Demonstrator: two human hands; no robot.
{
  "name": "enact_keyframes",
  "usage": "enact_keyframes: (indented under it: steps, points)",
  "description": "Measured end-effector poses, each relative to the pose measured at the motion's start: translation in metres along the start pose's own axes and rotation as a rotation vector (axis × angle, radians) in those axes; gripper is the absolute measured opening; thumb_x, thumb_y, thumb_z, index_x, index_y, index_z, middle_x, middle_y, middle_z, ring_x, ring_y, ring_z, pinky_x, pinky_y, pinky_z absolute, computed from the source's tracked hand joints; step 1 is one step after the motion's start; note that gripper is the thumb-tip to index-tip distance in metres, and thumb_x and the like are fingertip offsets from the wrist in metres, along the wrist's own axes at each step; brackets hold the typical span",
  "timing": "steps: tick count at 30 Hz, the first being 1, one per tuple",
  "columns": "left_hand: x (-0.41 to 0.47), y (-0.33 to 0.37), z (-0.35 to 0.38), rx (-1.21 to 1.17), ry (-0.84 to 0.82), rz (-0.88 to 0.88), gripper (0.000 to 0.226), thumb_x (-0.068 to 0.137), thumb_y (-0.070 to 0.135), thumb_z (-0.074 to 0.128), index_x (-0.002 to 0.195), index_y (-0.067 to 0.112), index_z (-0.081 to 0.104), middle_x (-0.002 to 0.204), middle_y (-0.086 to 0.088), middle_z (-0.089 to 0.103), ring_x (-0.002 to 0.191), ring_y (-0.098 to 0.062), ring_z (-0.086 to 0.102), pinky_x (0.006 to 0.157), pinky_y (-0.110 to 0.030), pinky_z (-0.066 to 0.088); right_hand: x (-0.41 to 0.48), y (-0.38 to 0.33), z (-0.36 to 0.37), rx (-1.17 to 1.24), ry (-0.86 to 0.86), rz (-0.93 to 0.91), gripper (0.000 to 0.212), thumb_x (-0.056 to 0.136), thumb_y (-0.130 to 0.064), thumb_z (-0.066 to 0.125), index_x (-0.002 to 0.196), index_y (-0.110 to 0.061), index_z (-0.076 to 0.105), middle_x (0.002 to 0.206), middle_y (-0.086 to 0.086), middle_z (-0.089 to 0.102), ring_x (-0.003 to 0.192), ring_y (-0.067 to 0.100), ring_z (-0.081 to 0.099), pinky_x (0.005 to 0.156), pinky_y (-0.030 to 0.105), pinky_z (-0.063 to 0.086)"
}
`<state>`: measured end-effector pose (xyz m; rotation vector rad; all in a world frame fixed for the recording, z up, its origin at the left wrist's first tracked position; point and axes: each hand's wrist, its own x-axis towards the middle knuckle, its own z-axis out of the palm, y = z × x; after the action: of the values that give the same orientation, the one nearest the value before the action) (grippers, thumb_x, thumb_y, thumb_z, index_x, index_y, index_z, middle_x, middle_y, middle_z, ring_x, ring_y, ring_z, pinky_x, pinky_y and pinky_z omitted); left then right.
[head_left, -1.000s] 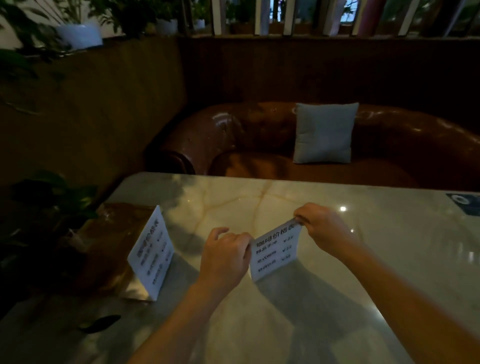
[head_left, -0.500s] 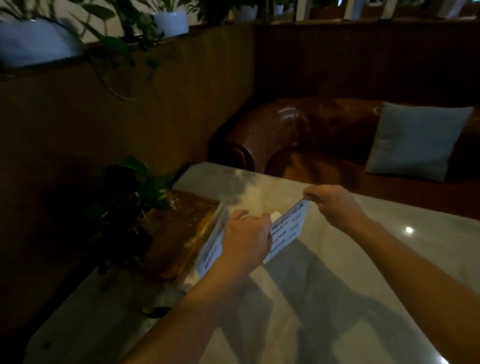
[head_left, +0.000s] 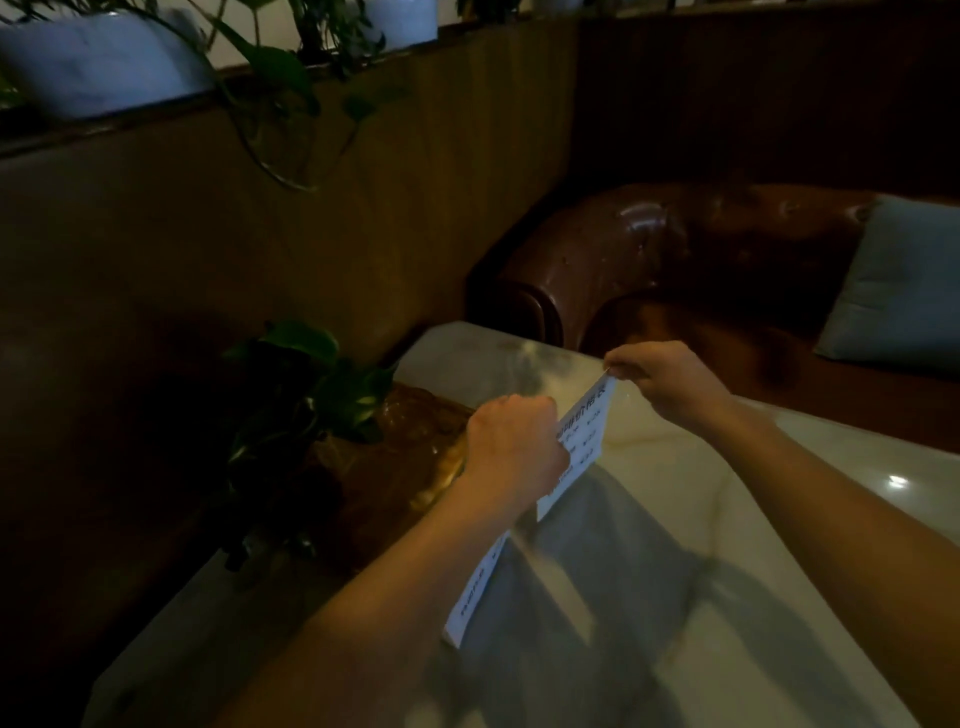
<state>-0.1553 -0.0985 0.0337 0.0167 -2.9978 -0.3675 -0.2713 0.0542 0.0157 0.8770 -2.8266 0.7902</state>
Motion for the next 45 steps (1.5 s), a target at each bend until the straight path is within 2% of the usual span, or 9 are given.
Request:
enact_keyframes:
  steps: [4, 10, 15, 22, 26, 30, 34, 40, 45]
  points:
    - [0.005, -0.007, 0.002, -0.042, -0.039, -0.124, 0.020, 0.081, 0.021, 0.059, 0.067, 0.018, 0.045, 0.073, -0.002, 0.060, 0.068, -0.023, 0.060, 0.065, -0.037, 0.053, 0.011, -0.002, 0.011, -0.002, -0.033, -0.022, 0.016, 0.086, -0.006, 0.051, 0.097, -0.008, 0.062, 0.097, 0.015, 0.066, 0.089, 0.029, 0.059, 0.074, 0.047, 0.052]
    - [0.002, -0.012, 0.008, -0.046, -0.017, -0.144, 0.017, 0.083, 0.027, 0.058, 0.074, 0.018, 0.046, 0.078, -0.003, 0.061, 0.068, -0.020, 0.058, 0.059, -0.031, 0.047, 0.020, -0.003, 0.028, 0.142, 0.004, -0.016, 0.019, 0.084, -0.002, 0.054, 0.100, -0.007, 0.063, 0.101, 0.016, 0.067, 0.092, 0.023, 0.059, 0.079, 0.036, 0.047]
    - [0.001, -0.006, 0.011, -0.056, 0.000, -0.127, 0.015, 0.085, 0.026, 0.053, 0.079, 0.016, 0.044, 0.085, -0.007, 0.064, 0.076, -0.028, 0.060, 0.069, -0.040, 0.051, 0.016, 0.000, 0.034, 0.342, 0.027, 0.099, 0.022, 0.087, -0.020, 0.055, 0.108, -0.019, 0.060, 0.102, 0.001, 0.062, 0.089, 0.011, 0.056, 0.074, 0.026, 0.043]
    - [0.000, -0.003, 0.016, -0.041, 0.080, -0.066, 0.011, 0.087, 0.022, 0.053, 0.085, 0.012, 0.050, 0.085, -0.010, 0.066, 0.074, -0.029, 0.062, 0.061, -0.036, 0.050, 0.013, -0.006, 0.048, 0.546, 0.130, 0.185, 0.026, 0.083, -0.030, 0.060, 0.107, -0.021, 0.059, 0.099, -0.002, 0.059, 0.091, 0.011, 0.056, 0.067, 0.015, 0.041]
    - [-0.002, -0.005, 0.019, -0.087, 0.106, -0.081, 0.017, 0.087, 0.019, 0.054, 0.074, 0.017, 0.043, 0.078, -0.009, 0.064, 0.068, -0.026, 0.059, 0.054, -0.031, 0.037, 0.019, -0.012, 0.052, 0.557, 0.130, 0.166, 0.026, 0.083, -0.028, 0.060, 0.107, -0.018, 0.059, 0.099, -0.001, 0.060, 0.097, 0.013, 0.055, 0.079, 0.025, 0.043]
    - [-0.002, -0.010, 0.020, -0.089, 0.104, -0.083, 0.007, 0.087, 0.018, 0.052, 0.083, 0.013, 0.049, 0.086, -0.010, 0.067, 0.076, -0.030, 0.063, 0.064, -0.038, 0.050, 0.020, -0.012, 0.055, 0.591, 0.131, 0.167, 0.025, 0.083, -0.029, 0.060, 0.106, -0.020, 0.060, 0.101, 0.000, 0.060, 0.099, 0.014, 0.055, 0.083, 0.029, 0.045]
    - [-0.001, -0.009, 0.022, -0.051, 0.088, -0.083, 0.009, 0.087, 0.019, 0.053, 0.091, 0.012, 0.049, 0.092, -0.011, 0.067, 0.079, -0.030, 0.064, 0.066, -0.040, 0.053, 0.019, -0.010, 0.055, 0.591, 0.141, 0.184, 0.026, 0.083, -0.030, 0.059, 0.108, -0.020, 0.059, 0.101, -0.001, 0.060, 0.098, 0.014, 0.056, 0.082, 0.028, 0.045]
    - [0.000, -0.009, 0.021, -0.029, 0.072, -0.095, 0.009, 0.088, 0.023, 0.050, 0.091, 0.015, 0.046, 0.091, -0.008, 0.066, 0.077, -0.028, 0.064, 0.068, -0.041, 0.053, 0.019, -0.011, 0.055, 0.533, 0.129, 0.192, 0.026, 0.086, -0.032, 0.055, 0.109, -0.021, 0.057, 0.103, 0.000, 0.059, 0.092, 0.012, 0.056, 0.069, 0.018, 0.040]
    - [-0.001, -0.011, 0.019, -0.059, 0.038, -0.119, 0.012, 0.090, 0.030, 0.049, 0.093, 0.018, 0.050, 0.090, -0.004, 0.065, 0.076, -0.023, 0.061, 0.068, -0.038, 0.050, 0.019, -0.010, 0.055, 0.409, 0.103, 0.187, 0.031, 0.087, -0.038, 0.051, 0.114, -0.023, 0.053, 0.116, 0.005, 0.060, 0.102, 0.019, 0.056, 0.081, 0.032, 0.044]
